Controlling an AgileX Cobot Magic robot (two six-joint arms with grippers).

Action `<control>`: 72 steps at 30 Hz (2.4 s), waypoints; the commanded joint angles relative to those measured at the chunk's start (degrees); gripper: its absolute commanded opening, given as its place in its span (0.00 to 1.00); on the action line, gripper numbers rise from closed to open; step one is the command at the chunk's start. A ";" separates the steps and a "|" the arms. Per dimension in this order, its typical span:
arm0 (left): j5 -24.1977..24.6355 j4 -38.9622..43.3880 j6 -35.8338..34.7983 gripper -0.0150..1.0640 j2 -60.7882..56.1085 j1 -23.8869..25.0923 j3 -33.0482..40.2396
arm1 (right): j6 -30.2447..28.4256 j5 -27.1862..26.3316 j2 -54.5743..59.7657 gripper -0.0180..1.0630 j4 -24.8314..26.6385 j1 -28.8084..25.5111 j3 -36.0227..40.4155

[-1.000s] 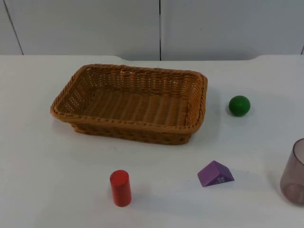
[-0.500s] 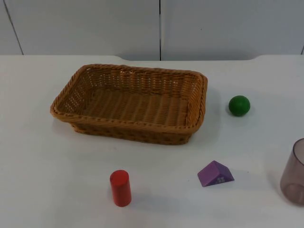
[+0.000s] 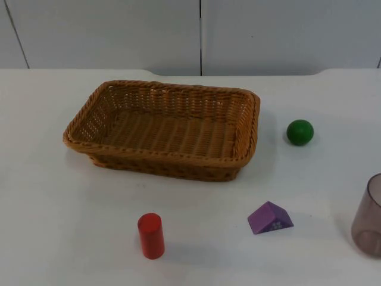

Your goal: Pick up the basket with the left hand and place the triangular block into the basket with the right hand.

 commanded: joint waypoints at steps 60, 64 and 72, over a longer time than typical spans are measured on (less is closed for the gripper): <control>-17.17 -25.87 33.91 0.11 82.80 -4.74 -40.11 | 1.63 -2.63 1.41 0.99 -0.04 -0.29 -0.34; -18.70 -27.35 31.34 0.01 82.57 -4.74 -40.11 | 1.63 -2.63 1.41 0.99 -0.04 -0.29 -0.34; -13.87 -28.32 27.04 0.01 79.97 -4.37 -40.11 | 1.28 -2.69 1.41 0.99 -0.15 -0.29 -0.34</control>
